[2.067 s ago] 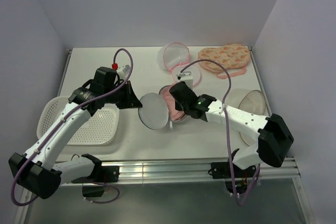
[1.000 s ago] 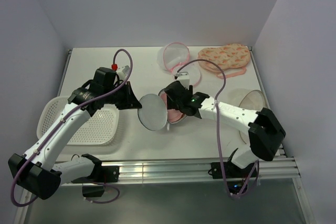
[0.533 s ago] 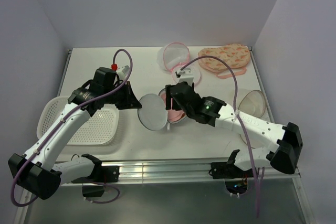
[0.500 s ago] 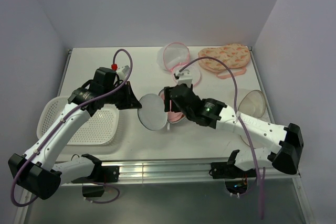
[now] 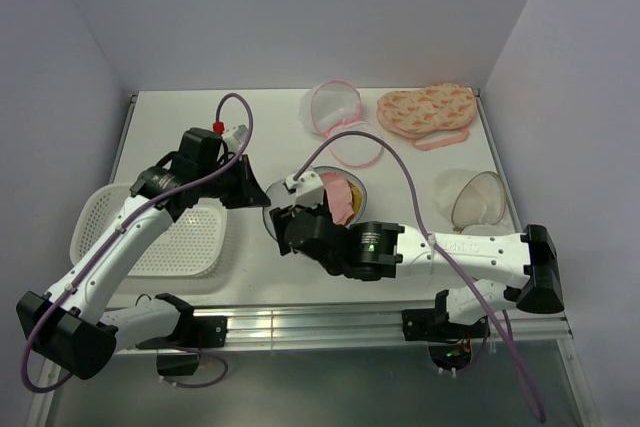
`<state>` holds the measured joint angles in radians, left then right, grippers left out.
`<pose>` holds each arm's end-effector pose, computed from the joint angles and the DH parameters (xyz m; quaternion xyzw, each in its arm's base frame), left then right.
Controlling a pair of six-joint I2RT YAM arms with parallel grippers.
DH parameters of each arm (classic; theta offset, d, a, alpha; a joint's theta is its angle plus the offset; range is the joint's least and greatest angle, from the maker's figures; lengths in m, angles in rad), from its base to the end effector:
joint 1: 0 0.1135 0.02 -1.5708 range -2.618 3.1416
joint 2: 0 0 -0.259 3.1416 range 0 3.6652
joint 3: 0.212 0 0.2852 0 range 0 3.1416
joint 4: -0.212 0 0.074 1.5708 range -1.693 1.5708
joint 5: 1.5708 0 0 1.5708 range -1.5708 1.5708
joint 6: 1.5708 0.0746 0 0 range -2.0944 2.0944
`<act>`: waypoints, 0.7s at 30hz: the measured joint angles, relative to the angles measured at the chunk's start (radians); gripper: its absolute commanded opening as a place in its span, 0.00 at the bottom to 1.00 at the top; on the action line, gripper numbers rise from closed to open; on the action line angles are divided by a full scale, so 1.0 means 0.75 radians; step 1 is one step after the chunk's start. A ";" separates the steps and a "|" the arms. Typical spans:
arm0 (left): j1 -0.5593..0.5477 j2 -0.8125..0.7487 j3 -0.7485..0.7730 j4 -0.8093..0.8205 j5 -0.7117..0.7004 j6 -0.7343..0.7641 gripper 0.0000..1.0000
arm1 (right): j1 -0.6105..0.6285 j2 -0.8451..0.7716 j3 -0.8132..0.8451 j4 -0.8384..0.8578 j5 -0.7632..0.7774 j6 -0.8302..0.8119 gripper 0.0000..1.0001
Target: Place the bra in the laundry bag and zip it closed
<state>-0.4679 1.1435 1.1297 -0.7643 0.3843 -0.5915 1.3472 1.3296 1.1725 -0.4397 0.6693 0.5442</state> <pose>0.2500 -0.1577 0.3049 0.0177 0.9083 -0.3435 0.2380 0.1233 0.3335 0.3062 -0.1847 0.8284 0.1886 0.4940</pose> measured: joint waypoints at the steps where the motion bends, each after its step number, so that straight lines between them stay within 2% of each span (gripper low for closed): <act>1: 0.000 0.001 0.000 -0.001 0.001 -0.001 0.02 | 0.017 0.018 0.011 0.005 0.009 -0.006 0.72; 8: 0.000 0.001 0.000 0.000 0.004 0.000 0.02 | 0.115 0.137 0.108 0.014 0.077 -0.025 0.70; 15: 0.000 0.001 0.000 -0.001 0.005 0.000 0.02 | 0.137 0.240 0.140 0.020 0.111 -0.025 0.68; 21: 0.000 0.000 0.000 -0.003 0.005 0.000 0.02 | 0.134 0.316 0.148 0.016 0.160 -0.031 0.60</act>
<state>-0.4679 1.1435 1.1297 -0.7666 0.3882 -0.5915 1.4475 1.5669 1.2835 -0.4274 0.7895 0.5209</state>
